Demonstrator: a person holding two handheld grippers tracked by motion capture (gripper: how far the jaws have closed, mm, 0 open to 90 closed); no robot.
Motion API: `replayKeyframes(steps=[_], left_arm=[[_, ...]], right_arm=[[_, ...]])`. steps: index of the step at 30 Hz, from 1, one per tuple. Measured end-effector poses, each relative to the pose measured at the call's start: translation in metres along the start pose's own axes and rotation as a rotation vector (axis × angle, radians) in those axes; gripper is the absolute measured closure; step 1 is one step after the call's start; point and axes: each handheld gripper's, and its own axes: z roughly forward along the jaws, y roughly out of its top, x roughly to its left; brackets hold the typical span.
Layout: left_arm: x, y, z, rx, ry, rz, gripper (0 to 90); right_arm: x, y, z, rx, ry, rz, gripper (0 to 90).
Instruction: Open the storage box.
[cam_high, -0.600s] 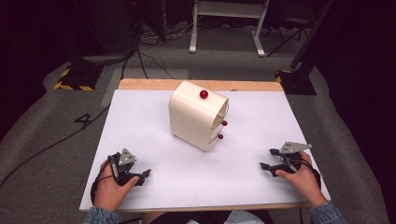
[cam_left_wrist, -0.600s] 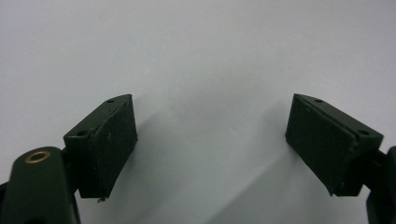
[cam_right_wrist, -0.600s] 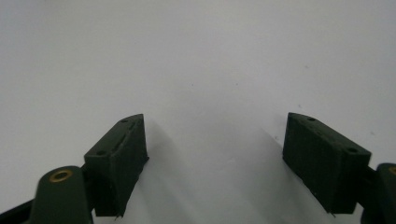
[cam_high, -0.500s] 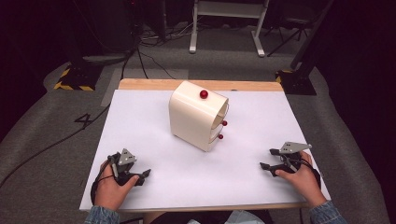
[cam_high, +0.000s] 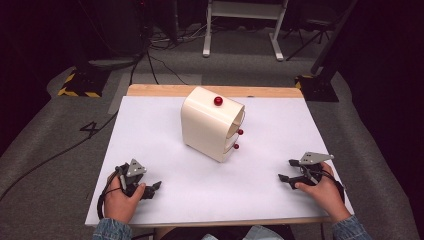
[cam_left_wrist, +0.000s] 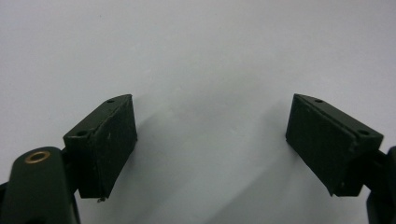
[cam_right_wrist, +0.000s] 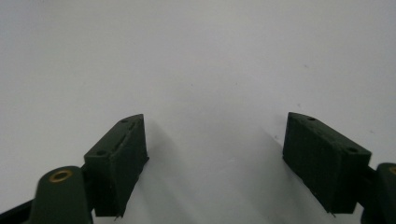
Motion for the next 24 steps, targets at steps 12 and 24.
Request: replayKeyframes(steps=[12,24], left_arm=[[0.000,0.000,0.000,0.000,0.002,0.003,16.3],[-0.001,-0.001,-0.001,0.001,0.002,0.002,16.4]], right_arm=[[0.000,0.001,0.000,0.002,0.003,0.011,22.6],[0.006,0.039,-0.005,-0.076,0.076,-0.040,48.6]])
